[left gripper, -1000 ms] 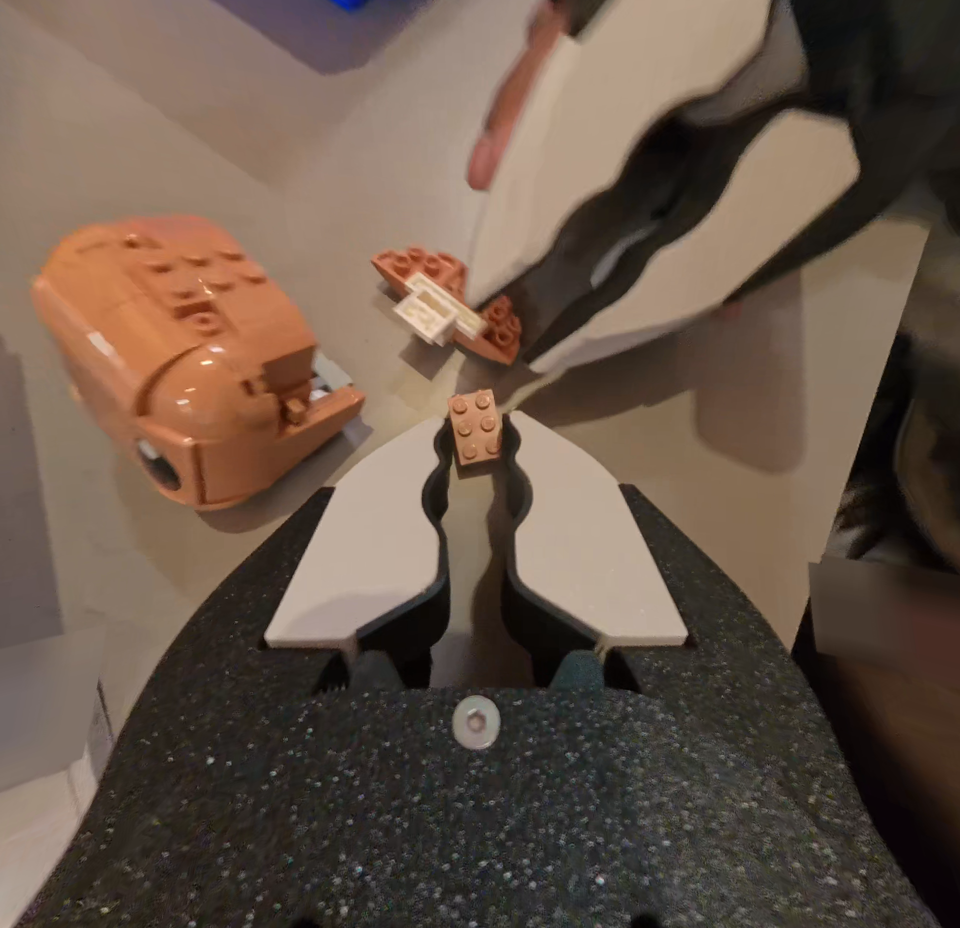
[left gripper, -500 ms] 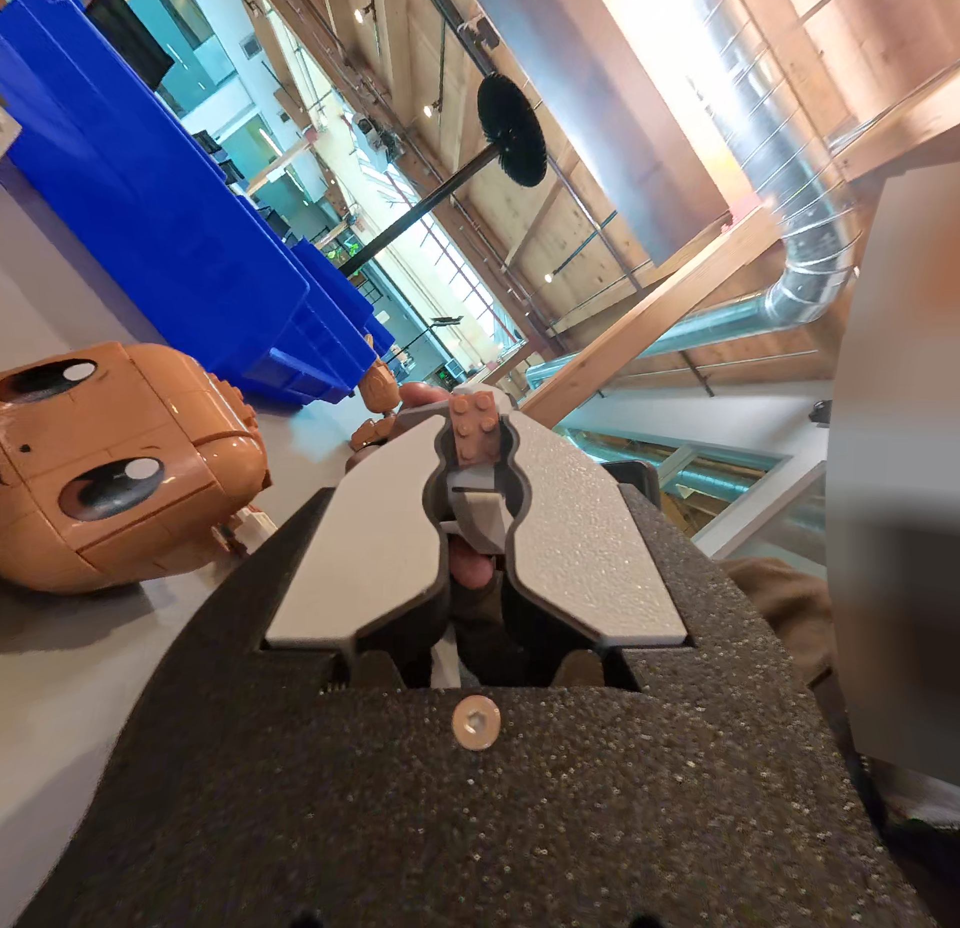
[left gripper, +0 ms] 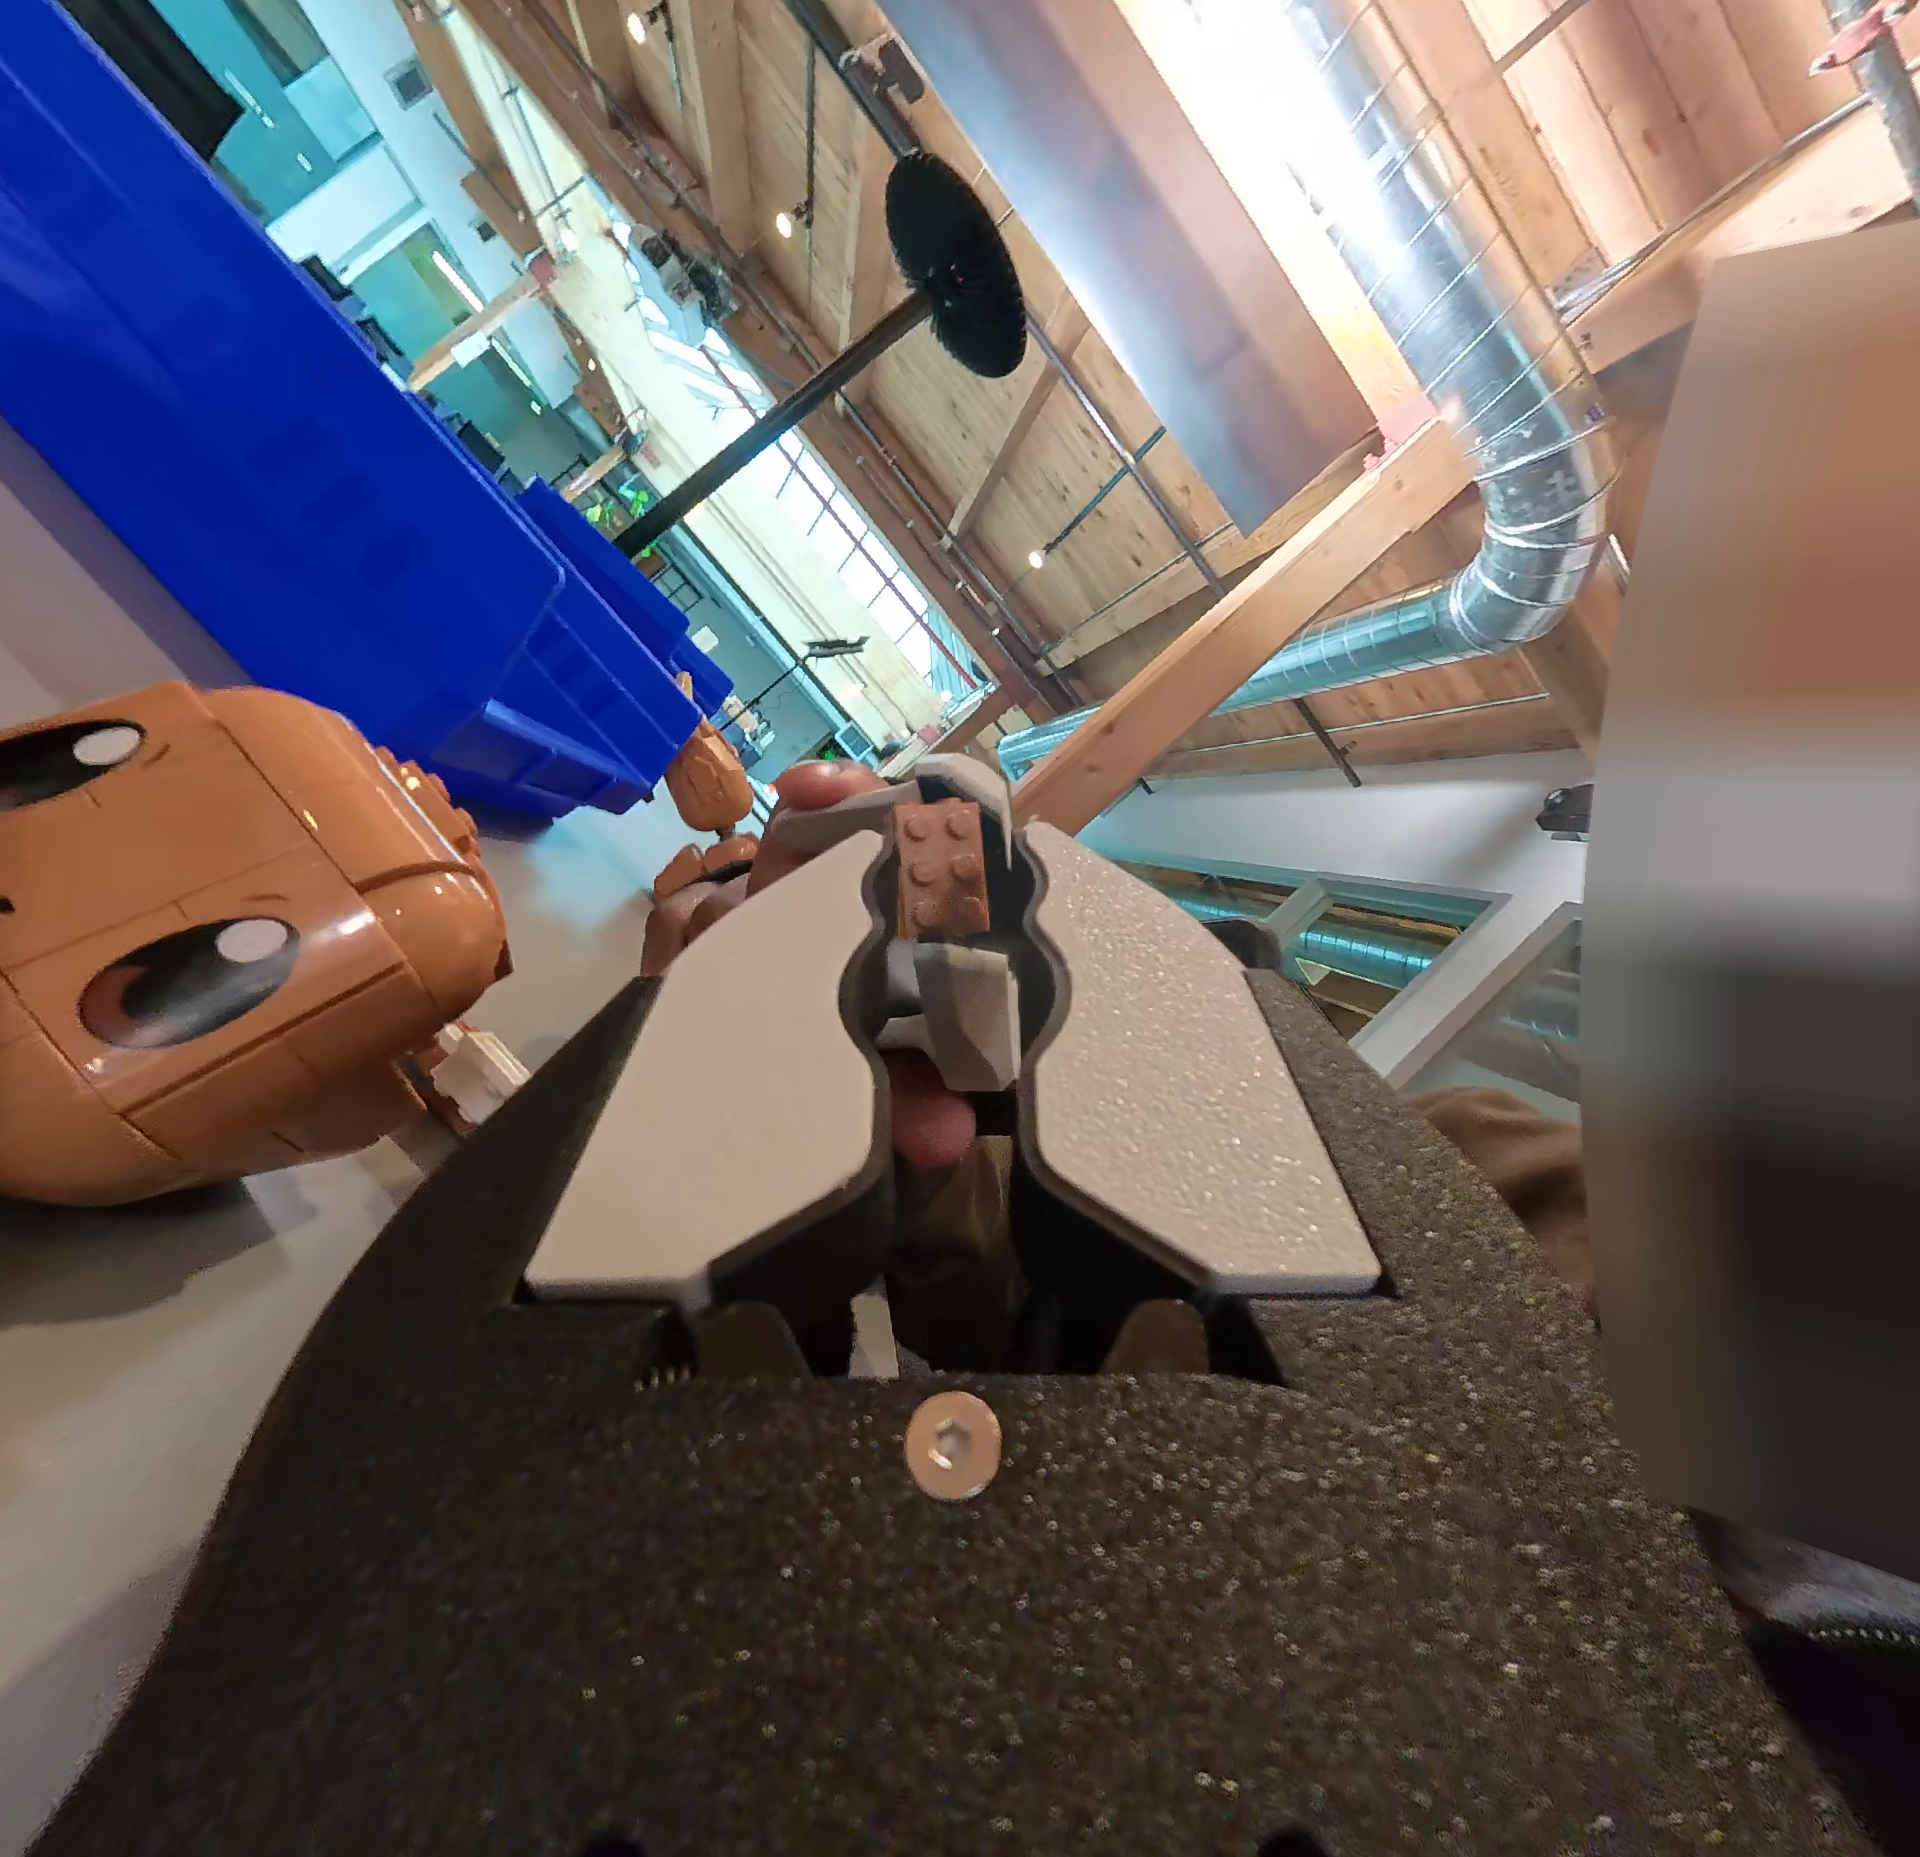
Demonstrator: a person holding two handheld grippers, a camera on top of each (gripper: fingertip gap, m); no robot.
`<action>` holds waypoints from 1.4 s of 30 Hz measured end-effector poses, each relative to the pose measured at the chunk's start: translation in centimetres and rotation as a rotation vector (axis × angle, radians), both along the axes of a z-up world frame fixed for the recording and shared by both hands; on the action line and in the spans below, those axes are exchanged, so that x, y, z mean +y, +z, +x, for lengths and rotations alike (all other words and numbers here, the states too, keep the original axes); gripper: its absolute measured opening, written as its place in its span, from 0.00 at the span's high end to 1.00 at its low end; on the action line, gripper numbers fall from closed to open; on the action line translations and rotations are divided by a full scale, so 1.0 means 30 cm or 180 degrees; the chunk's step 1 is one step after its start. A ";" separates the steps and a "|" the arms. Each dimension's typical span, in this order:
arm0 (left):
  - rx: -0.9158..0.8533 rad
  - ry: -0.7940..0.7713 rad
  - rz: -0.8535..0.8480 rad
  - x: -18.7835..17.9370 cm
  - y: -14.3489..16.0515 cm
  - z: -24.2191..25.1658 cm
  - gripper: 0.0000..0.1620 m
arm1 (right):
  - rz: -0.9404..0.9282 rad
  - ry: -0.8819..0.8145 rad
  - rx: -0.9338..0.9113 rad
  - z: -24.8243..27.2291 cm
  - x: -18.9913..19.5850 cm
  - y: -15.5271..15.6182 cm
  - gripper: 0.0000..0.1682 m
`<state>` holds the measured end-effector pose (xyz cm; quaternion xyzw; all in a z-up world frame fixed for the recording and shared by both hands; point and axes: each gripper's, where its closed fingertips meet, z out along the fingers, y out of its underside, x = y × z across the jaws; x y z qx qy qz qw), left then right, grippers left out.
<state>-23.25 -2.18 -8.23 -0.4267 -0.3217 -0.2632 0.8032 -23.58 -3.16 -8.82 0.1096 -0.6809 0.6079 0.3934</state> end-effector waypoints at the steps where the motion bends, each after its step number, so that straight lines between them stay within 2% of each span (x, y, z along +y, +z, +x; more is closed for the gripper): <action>1: 0.0027 0.0051 0.0035 -0.010 0.004 -0.004 0.88 | -0.0001 0.0019 0.0008 0.001 0.004 0.000 0.84; 11: 0.0305 0.0133 -0.0632 0.049 -0.033 0.015 0.83 | 0.0189 0.0145 0.0246 0.039 -0.003 -0.026 0.84; 17: 0.0272 0.0127 -0.0572 0.035 -0.029 0.012 0.85 | 0.0210 0.0162 0.0281 0.046 -0.001 -0.026 0.84; 20: 0.0318 0.0074 -0.0564 0.038 -0.025 0.023 0.90 | 0.0223 0.0164 0.0288 0.047 -0.001 -0.029 0.84; 33: 0.0257 0.0002 -0.0389 0.029 -0.012 0.025 0.90 | 0.0143 0.0166 0.0197 0.046 -0.001 -0.021 0.83; 42: 0.0273 -0.0100 -0.0401 0.034 -0.013 0.038 0.90 | 0.0267 0.0516 0.0061 0.076 0.015 -0.032 0.84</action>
